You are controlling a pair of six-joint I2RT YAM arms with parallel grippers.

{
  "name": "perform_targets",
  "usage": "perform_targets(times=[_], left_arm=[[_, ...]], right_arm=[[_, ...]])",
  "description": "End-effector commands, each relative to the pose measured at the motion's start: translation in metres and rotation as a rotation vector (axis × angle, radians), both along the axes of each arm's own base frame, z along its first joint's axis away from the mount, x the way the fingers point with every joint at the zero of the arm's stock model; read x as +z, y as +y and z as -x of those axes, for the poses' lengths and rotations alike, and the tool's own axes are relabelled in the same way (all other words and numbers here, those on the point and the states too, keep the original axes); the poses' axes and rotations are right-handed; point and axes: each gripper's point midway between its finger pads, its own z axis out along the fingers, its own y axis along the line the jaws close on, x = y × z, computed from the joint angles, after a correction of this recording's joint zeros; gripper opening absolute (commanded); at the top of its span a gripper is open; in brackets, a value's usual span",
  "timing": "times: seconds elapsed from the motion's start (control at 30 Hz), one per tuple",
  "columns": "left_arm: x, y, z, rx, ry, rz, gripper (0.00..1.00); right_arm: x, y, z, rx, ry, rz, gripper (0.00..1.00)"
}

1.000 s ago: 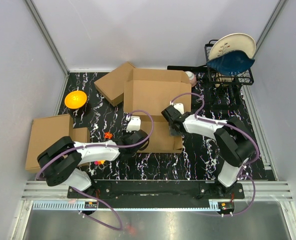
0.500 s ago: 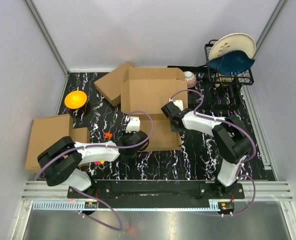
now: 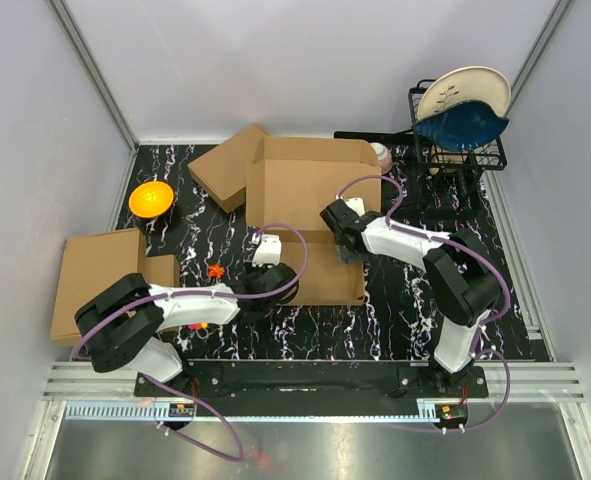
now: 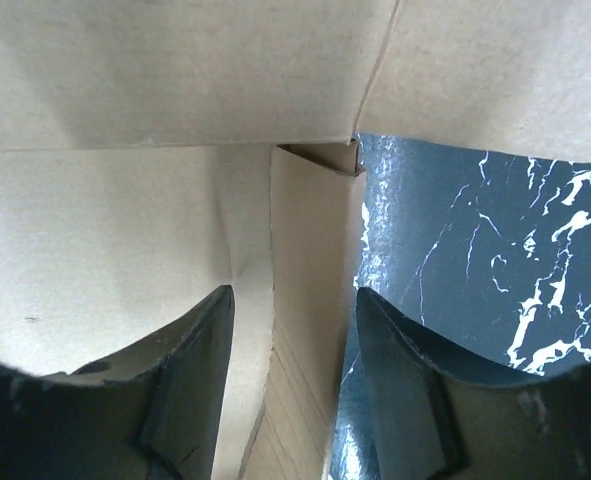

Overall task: Fold the paper box
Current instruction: Fold the paper box at the center of the board.

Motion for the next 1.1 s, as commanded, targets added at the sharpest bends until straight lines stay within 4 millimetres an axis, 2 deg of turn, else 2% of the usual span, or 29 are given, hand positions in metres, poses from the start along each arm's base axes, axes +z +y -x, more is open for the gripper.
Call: perform_targets(times=[0.0,0.2,0.47,0.57,0.67,0.73,0.8,0.87,0.9,1.07], left_arm=[[0.008,0.001,-0.002,0.007,-0.026,-0.03,0.0],[0.01,0.003,-0.003,0.02,-0.031,-0.036,0.0],[0.012,0.007,-0.003,0.041,-0.039,-0.028,0.0],[0.013,0.007,-0.003,0.047,-0.042,-0.019,0.0],[0.014,0.008,-0.003,0.051,-0.045,-0.014,0.0],[0.014,0.009,-0.002,0.055,-0.047,-0.014,0.0],[0.016,0.011,-0.002,0.062,-0.056,-0.009,0.0],[0.019,0.012,-0.001,0.068,-0.066,0.002,0.0],[0.02,0.012,-0.001,0.07,-0.069,0.006,0.0],[0.02,0.012,-0.001,0.073,-0.073,0.006,0.0]], right_arm=[[0.034,0.013,-0.003,0.037,-0.004,-0.051,0.59],[0.03,0.016,0.018,0.069,0.094,-0.069,0.56],[0.01,-0.001,0.051,0.05,0.216,-0.016,0.5],[0.002,-0.007,0.056,0.04,0.231,0.005,0.47],[-0.009,-0.009,0.061,0.041,0.261,0.018,0.39],[-0.015,-0.011,0.064,0.038,0.28,0.03,0.28],[-0.018,-0.012,0.065,0.029,0.271,0.033,0.22],[-0.02,-0.014,0.064,0.02,0.26,0.045,0.1],[-0.023,-0.016,0.064,0.019,0.262,0.058,0.0],[-0.029,-0.026,0.072,0.035,0.225,0.214,0.0]])
